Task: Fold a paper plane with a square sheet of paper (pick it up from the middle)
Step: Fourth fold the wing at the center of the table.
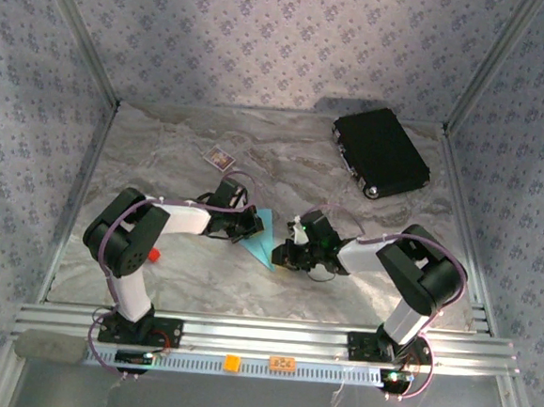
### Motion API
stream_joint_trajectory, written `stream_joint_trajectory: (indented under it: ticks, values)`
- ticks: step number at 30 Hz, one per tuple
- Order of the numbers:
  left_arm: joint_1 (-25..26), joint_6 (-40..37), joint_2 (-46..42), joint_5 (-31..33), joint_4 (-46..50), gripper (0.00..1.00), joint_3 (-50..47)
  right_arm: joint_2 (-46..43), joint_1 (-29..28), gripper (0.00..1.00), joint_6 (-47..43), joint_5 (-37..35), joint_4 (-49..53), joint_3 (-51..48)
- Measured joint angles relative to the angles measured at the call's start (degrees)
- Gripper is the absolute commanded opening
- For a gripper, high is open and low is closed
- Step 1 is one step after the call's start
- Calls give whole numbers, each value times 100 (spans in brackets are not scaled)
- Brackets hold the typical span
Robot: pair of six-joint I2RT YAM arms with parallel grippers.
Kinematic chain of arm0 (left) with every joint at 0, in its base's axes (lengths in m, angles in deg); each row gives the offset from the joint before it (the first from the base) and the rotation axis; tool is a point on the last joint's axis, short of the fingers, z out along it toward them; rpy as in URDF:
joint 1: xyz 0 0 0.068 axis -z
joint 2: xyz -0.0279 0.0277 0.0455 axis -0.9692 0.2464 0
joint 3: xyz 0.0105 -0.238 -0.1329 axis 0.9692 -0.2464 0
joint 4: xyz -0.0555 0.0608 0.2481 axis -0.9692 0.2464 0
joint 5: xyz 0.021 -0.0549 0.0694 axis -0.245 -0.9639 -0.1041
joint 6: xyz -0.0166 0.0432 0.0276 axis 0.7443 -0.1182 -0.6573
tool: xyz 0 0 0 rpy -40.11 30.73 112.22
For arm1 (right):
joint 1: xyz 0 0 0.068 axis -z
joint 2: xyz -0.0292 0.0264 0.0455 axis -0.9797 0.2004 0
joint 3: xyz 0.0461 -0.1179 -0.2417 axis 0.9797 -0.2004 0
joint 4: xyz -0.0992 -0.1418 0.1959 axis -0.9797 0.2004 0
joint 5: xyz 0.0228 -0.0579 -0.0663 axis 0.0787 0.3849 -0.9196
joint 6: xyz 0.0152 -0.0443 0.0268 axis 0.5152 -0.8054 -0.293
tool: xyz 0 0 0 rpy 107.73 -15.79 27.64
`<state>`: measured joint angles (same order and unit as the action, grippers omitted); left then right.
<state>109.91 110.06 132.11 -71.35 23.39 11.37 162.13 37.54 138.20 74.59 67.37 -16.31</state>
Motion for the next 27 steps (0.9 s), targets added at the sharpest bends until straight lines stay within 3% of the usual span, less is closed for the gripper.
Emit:
stream_joint_trajectory:
  ticks: [2,11,18,27]
  values:
    - [0,0,0,-2,2,1,0,0,0,4,-46,0,46,0]
    - [0,13,-37,0,0,1,-50,-103,-39,12,-179,-4,195,-42]
    - [-4,22,-63,0,-2,0,-87,-286,-92,4,-295,11,468,-116]
    - [-2,66,-85,0,-61,0,-140,-306,-103,14,-350,35,568,-109]
